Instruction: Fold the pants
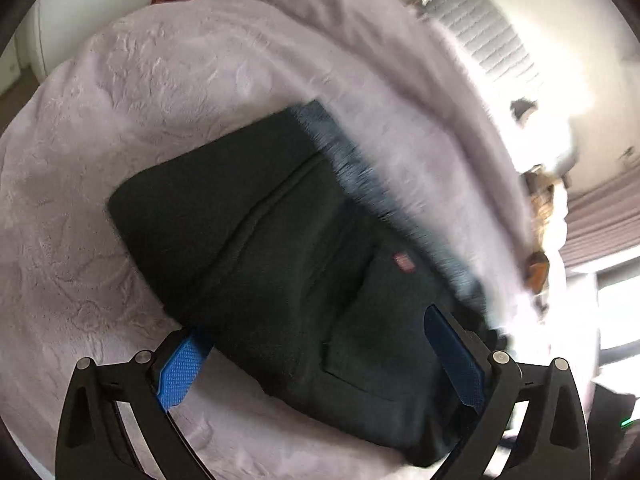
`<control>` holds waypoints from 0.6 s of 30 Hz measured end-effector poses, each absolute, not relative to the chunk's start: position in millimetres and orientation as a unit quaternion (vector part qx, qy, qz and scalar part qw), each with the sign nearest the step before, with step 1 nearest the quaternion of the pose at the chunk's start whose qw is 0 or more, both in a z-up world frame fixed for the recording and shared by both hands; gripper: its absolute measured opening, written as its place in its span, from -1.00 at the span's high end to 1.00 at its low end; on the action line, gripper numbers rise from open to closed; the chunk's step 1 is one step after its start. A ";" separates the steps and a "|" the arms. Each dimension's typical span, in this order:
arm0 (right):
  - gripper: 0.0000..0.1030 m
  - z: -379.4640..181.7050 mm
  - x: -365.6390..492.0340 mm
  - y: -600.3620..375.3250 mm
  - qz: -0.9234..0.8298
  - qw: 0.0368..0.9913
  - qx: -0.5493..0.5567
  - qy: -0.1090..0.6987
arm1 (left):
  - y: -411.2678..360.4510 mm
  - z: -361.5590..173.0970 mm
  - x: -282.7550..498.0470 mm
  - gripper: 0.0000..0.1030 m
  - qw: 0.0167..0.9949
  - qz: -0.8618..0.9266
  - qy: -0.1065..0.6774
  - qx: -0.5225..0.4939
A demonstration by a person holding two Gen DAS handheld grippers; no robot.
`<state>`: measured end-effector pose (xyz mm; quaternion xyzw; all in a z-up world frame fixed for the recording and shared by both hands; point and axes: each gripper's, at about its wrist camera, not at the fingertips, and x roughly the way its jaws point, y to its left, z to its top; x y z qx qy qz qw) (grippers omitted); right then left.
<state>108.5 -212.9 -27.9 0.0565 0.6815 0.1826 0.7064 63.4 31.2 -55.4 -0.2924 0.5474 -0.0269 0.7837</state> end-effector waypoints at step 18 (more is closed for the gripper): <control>-0.57 5.9 272.0 -40.2 0.313 0.602 -0.024 0.734 | -54.6 -46.4 57.6 0.24 0.860 0.044 0.499 0.097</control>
